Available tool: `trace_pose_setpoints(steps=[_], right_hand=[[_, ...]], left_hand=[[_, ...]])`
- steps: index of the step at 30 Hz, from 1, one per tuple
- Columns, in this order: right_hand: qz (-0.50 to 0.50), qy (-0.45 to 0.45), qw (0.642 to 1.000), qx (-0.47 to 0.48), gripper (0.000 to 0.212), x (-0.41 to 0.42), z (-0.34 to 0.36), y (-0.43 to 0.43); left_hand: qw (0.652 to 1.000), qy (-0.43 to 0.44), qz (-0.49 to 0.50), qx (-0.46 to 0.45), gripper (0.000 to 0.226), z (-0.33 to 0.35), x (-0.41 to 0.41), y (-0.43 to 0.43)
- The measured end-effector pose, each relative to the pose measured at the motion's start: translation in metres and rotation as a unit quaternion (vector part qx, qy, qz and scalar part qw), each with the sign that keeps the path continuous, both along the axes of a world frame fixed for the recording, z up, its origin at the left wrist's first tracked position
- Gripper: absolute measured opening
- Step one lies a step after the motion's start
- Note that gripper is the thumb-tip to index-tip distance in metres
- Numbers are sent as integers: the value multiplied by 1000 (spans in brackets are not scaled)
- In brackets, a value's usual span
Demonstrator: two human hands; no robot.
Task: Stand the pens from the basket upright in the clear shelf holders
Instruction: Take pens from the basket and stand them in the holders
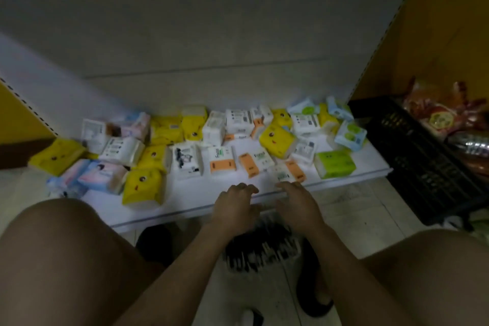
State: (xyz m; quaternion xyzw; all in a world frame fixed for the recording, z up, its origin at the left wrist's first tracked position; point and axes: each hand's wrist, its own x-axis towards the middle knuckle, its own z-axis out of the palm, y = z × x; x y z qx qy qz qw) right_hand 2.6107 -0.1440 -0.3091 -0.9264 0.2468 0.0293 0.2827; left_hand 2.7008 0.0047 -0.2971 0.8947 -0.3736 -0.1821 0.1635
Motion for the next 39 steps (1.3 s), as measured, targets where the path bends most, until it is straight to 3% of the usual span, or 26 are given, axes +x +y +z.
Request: trace_pose_setpoints(steps=[3,6,10,15,18,24,28,30,33,36,39], right_hand=[[-26,79,994,70,34,-9,-45,-1],[-1,159,984,77,48,-12,-79,-5],[5,222,969,109,40,-7,-104,-13],[4,319,939,129,29,-11,-136,-24],[-1,355,930,96,25,-9,-151,-25],[23,355,929,99,31,-7,-181,-14],[6,347,929,127,29,-16,-192,-7],[-7,335,931,143,24,-17,-193,-9],[-16,321,936,144,22,-17,-194,-13],[-27,310,941,129,7,-19,-196,-14],[-61,299,944,125,28,-21,-203,-9]], left_hand=[[997,74,13,19,27,-46,-4,6],[986,140,48,74,33,-88,-5,11],[962,230,68,131,36,-138,-14,10],[928,322,140,122,17,-175,-28,-5],[915,350,172,106,39,-199,-34,-11],[919,340,90,178,65,-223,-37,-29],[916,349,116,159,91,-269,-44,-32],[909,368,157,114,78,-250,-43,-33],[902,358,229,73,31,-221,-39,-32],[893,343,286,48,21,-217,-42,-27],[881,352,313,34,9,-214,-45,-25]])
